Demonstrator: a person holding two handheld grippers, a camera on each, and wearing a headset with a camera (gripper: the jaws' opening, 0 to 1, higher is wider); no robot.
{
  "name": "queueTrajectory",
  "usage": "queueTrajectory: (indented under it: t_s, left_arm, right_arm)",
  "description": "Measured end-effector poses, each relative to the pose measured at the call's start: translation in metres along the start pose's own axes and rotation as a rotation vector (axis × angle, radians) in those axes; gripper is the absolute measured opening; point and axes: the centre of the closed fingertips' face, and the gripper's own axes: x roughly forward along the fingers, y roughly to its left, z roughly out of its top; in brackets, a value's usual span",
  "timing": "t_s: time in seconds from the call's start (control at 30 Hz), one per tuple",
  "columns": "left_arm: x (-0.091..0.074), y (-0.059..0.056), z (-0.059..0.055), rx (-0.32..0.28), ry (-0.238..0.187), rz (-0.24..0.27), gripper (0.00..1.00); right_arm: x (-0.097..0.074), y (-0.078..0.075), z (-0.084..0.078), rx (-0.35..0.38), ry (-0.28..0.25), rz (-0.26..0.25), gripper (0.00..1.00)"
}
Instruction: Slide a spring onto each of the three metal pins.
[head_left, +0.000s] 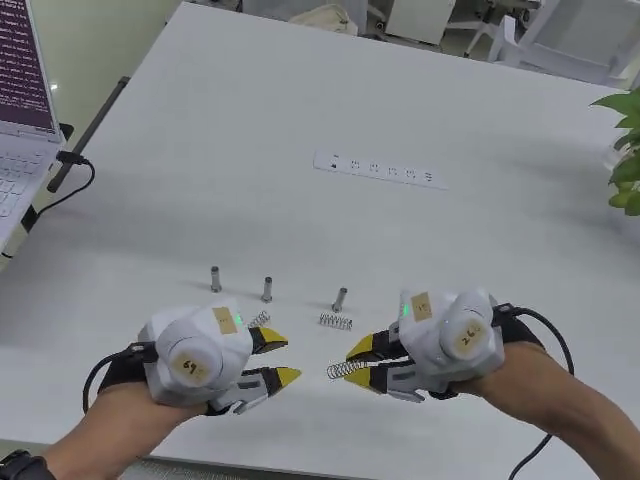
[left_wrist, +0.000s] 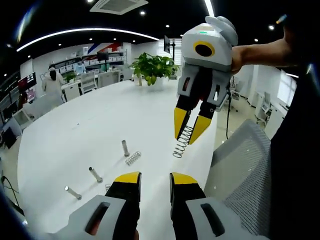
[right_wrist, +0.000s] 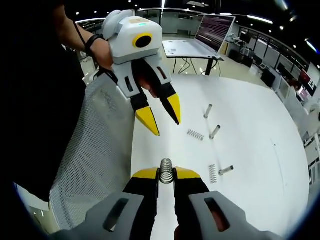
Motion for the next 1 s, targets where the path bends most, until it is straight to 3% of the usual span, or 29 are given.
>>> queueTrajectory:
  t_s: [0.53, 1.0]
  left_arm:
    - [-0.026, 0.042, -0.005, -0.090, -0.028, 0.116, 0.23]
    - [-0.053, 0.075, -0.029, -0.176, -0.030, 0.218, 0.33]
  right_arm:
    - [-0.004, -0.014, -0.015, 0.032, 0.029, -0.025, 0.08]
    - [-0.002, -0.022, -0.022, 0.064, 0.041, -0.031, 0.08]
